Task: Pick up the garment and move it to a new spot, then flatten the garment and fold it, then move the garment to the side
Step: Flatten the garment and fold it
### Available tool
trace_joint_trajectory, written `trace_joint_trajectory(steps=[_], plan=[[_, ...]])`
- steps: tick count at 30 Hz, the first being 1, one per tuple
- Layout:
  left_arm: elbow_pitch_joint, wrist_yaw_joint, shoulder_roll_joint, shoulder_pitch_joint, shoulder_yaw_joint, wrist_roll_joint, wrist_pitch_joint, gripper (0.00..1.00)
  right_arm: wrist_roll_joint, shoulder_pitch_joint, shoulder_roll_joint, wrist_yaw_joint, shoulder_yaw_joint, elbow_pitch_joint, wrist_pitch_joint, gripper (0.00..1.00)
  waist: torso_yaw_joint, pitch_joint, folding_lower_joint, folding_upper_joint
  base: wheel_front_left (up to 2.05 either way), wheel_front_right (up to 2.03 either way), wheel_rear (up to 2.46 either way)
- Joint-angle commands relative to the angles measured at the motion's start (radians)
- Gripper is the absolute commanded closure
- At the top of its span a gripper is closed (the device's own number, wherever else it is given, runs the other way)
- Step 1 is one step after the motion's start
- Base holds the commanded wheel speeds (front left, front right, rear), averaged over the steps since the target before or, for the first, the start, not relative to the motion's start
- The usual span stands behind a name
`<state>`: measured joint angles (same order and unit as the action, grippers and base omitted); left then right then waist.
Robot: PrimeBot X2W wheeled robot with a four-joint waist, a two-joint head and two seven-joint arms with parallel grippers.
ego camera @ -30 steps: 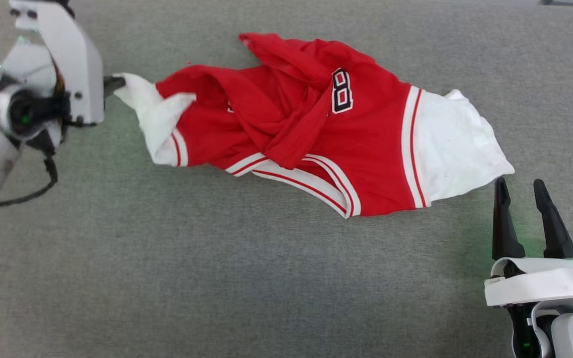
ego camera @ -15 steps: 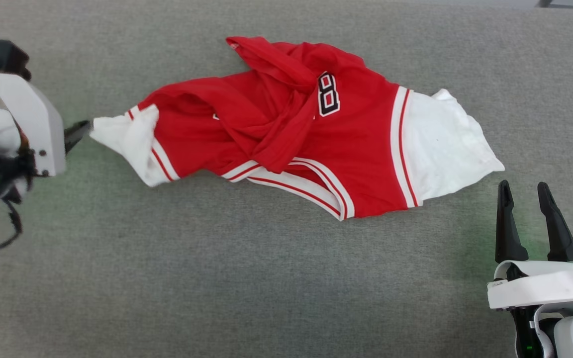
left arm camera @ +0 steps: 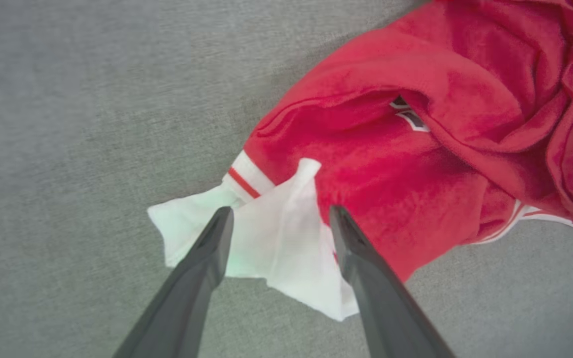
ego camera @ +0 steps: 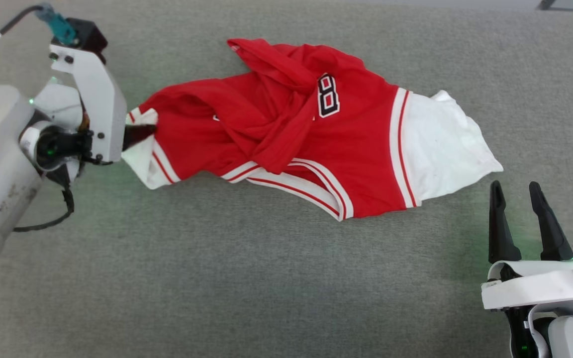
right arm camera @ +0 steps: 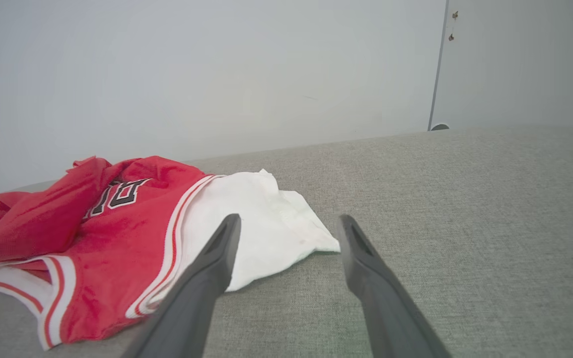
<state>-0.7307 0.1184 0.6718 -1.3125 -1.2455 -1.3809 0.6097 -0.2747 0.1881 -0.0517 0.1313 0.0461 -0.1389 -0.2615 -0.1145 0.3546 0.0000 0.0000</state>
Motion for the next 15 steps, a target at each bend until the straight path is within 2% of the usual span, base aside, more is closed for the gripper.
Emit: trace_joint_trajectory(steps=[1, 4, 6, 7, 11, 15], plan=[[-0.011, -0.010, -0.009, -0.003, -0.001, -0.009, 0.022, 0.00, -0.005, 0.003, 0.001, -0.001, 0.002, 0.002, -0.005, 0.00, -0.018, 0.014, 0.0000, 0.0000, 0.00, 0.00, 0.00], [-0.021, -0.010, -0.021, 0.003, 0.011, -0.032, 0.034, 0.00, -0.008, 0.003, 0.001, -0.001, 0.008, 0.005, -0.005, 0.00, -0.029, 0.021, 0.0000, 0.0000, 0.00, 0.00, 0.00], [-0.027, -0.005, -0.023, 0.002, 0.023, -0.038, 0.018, 0.84, -0.011, 0.002, 0.001, -0.001, 0.011, 0.007, -0.005, 0.00, -0.032, 0.025, 0.0000, 0.0000, 0.00, 0.00, 0.00], [-0.030, -0.004, -0.021, 0.002, 0.025, -0.040, 0.013, 1.00, -0.012, 0.002, 0.001, -0.001, 0.013, 0.007, -0.005, 0.00, -0.032, 0.025, 0.0000, 0.0000, 0.00, 0.00, 0.00], [-0.026, -0.001, 0.005, -0.006, 0.024, -0.010, -0.024, 1.00, -0.016, -0.007, 0.001, -0.001, 0.020, 0.007, -0.005, 0.00, -0.026, 0.019, 0.0000, 0.0000, 0.00, 0.00, 0.00], [0.012, 0.001, 0.043, 0.036, 0.060, -0.035, -0.102, 1.00, -0.012, -0.018, 0.001, -0.001, 0.026, 0.000, -0.005, 0.00, 0.000, -0.002, 0.0000, 0.0000, 0.00, 0.00, 0.00]])
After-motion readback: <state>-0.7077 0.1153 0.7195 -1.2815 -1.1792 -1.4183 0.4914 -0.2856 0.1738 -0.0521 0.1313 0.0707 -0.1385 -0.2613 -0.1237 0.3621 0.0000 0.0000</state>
